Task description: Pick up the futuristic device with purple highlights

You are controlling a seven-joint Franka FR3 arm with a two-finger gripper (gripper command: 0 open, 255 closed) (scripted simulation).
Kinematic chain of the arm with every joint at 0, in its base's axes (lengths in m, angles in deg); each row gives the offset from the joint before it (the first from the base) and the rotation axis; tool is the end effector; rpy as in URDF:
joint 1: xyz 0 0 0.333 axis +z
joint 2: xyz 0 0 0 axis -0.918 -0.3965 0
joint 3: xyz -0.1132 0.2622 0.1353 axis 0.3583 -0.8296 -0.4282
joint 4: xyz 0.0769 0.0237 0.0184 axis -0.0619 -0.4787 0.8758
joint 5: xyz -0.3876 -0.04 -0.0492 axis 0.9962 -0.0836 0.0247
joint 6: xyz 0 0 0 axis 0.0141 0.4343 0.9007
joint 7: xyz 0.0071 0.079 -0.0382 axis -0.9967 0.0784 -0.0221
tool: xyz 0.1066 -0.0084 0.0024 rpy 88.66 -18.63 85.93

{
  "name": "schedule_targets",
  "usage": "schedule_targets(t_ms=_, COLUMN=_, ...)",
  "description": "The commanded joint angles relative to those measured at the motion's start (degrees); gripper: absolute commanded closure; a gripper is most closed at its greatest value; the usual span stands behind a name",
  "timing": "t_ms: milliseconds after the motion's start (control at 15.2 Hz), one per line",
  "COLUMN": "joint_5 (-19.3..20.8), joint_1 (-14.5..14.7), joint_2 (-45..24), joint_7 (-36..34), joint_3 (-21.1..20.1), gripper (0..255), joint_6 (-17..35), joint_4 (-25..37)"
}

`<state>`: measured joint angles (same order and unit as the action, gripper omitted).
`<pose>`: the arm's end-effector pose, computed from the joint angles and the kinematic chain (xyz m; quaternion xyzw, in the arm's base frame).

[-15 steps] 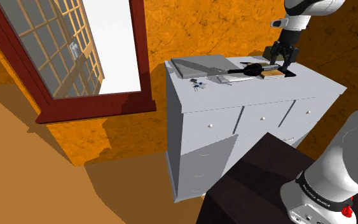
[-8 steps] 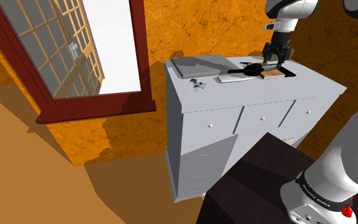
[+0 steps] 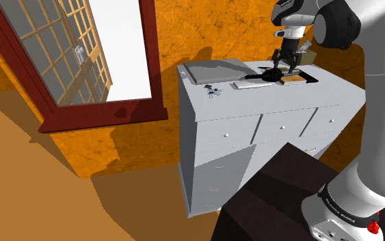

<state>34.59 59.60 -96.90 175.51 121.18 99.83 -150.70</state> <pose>0.4948 -0.4492 0.4076 -0.7818 -0.6194 0.0265 0.0668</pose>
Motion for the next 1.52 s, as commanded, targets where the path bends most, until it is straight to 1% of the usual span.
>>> schedule_targets(t_ms=0, joint_5=-0.62, joint_1=-0.60, joint_2=-1.10, joint_7=0.70, joint_3=-0.52, gripper=0, joint_6=0.78, joint_4=0.13)
schedule_targets(t_ms=264, joint_5=-1.33, joint_1=-0.59, joint_2=-2.04, joint_7=1.10, joint_3=-1.00, gripper=0, joint_6=3.30, joint_4=-1.70)
schedule_targets(t_ms=396, joint_5=-1.44, joint_1=-0.59, joint_2=-2.18, joint_7=1.16, joint_3=-1.07, gripper=0, joint_6=3.65, joint_4=-1.95)
schedule_targets(t_ms=462, joint_5=-1.40, joint_1=-0.46, joint_2=-2.07, joint_7=1.12, joint_3=-1.05, gripper=255, joint_6=3.78, joint_4=-2.19)
schedule_targets(t_ms=1056, joint_5=-1.44, joint_1=-0.60, joint_2=-2.18, joint_7=1.16, joint_3=-1.08, gripper=255, joint_6=3.65, joint_4=-1.94)
schedule_targets(t_ms=1452, joint_5=-0.39, joint_1=-0.65, joint_2=-0.81, joint_7=0.57, joint_3=-0.38, gripper=255, joint_6=-0.14, joint_4=0.85)
